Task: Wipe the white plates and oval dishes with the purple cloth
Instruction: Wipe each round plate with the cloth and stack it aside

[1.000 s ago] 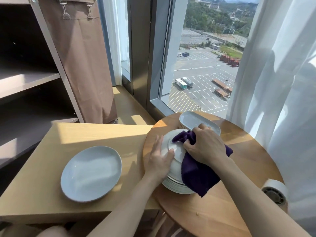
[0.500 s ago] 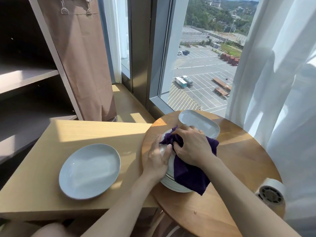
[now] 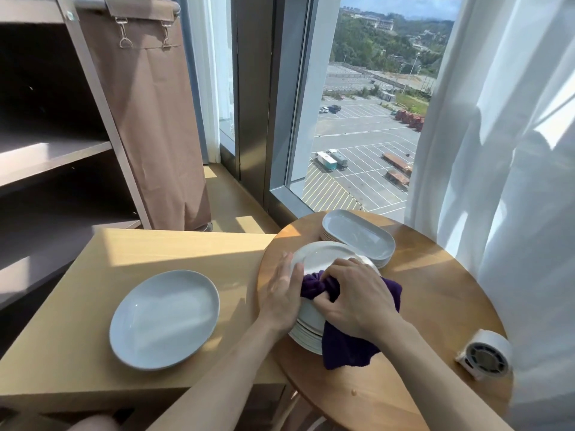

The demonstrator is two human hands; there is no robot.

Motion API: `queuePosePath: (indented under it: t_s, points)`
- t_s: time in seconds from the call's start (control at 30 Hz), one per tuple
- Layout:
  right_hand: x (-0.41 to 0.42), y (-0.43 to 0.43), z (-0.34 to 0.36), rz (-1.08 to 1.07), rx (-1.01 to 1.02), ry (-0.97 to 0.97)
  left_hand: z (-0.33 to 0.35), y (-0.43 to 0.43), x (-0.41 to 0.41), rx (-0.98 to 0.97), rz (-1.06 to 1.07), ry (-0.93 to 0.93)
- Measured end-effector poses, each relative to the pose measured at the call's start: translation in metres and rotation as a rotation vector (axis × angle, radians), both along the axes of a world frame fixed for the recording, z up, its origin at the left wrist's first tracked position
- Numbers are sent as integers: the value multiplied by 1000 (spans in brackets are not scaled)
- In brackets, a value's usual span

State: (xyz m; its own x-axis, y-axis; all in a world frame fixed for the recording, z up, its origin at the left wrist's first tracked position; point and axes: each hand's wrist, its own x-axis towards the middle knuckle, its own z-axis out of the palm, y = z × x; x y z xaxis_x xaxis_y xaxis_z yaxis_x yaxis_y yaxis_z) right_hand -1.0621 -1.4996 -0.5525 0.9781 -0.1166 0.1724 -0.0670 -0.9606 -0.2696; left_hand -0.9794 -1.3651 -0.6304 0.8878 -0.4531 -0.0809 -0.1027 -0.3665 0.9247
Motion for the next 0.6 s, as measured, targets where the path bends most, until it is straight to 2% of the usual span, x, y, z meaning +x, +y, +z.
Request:
queuePosePath:
  t_s: [0.17,0.27,0.37,0.47,0.6]
  points:
    - [-12,-25,11,-176,115,-6,-10,-9,6,-10,75,-14]
    - [-5,-49,23,-340,286,-143,-14,-11,5,-23,85,-21]
    - [22,-71,27,-472,360,-270,-16,-11,4,-22,97,-46]
    - [56,-80,8,-485,379,-138,-18,-11,4,-13,112,-88]
    - [88,-83,-20,-480,223,178,-18,-12,5,-4,107,-116]
